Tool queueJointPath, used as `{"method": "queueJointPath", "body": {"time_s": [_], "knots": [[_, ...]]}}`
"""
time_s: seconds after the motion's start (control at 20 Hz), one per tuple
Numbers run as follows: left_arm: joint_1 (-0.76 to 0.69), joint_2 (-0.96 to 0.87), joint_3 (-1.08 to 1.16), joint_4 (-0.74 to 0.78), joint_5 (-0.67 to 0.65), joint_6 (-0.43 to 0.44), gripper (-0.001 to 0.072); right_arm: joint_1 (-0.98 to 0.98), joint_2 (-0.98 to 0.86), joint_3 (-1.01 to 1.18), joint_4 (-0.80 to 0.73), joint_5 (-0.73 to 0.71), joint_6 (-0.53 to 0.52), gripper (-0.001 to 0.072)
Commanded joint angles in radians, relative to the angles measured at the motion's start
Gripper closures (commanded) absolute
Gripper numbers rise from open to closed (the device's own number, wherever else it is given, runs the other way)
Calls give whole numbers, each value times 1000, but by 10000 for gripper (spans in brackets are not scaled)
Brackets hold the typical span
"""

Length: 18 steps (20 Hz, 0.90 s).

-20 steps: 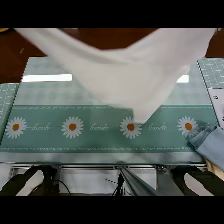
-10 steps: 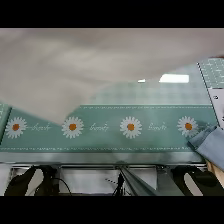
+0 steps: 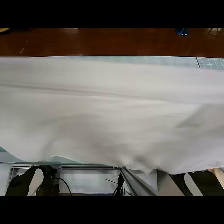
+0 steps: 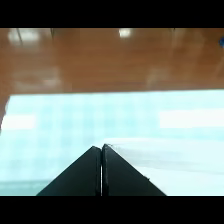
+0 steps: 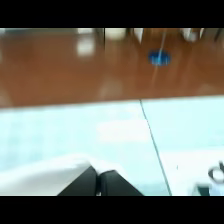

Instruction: Fold the shirts.

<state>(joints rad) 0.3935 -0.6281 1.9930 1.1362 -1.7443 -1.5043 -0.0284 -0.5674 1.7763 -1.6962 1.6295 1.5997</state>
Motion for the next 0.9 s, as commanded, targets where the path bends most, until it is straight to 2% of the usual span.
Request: {"method": "queueJointPath", "body": {"time_s": [0.0, 0.05, 0.2, 0.4, 0.65, 0.85], "knots": [[1, 0, -115, -37, -45, 0, 686, 1, -120, 0, 83, 189, -95, 691], [1, -2, -177, -37, -36, 0, 687, 1, -175, 0, 133, 158, -108, 691], [1, -16, -395, -37, 46, 0, 687, 1, -381, 0, 144, 100, -143, 691], [-4, -120, -606, -82, 264, 30, 687, 1, -655, 0, 194, -68, -142, 690], [-119, -425, -631, -101, 480, 30, 686, 1, -887, 0, 318, -289, -132, 691], [-206, -641, -631, -101, 642, 83, 686, 1, -995, 0, 398, -506, -110, 690]]}}
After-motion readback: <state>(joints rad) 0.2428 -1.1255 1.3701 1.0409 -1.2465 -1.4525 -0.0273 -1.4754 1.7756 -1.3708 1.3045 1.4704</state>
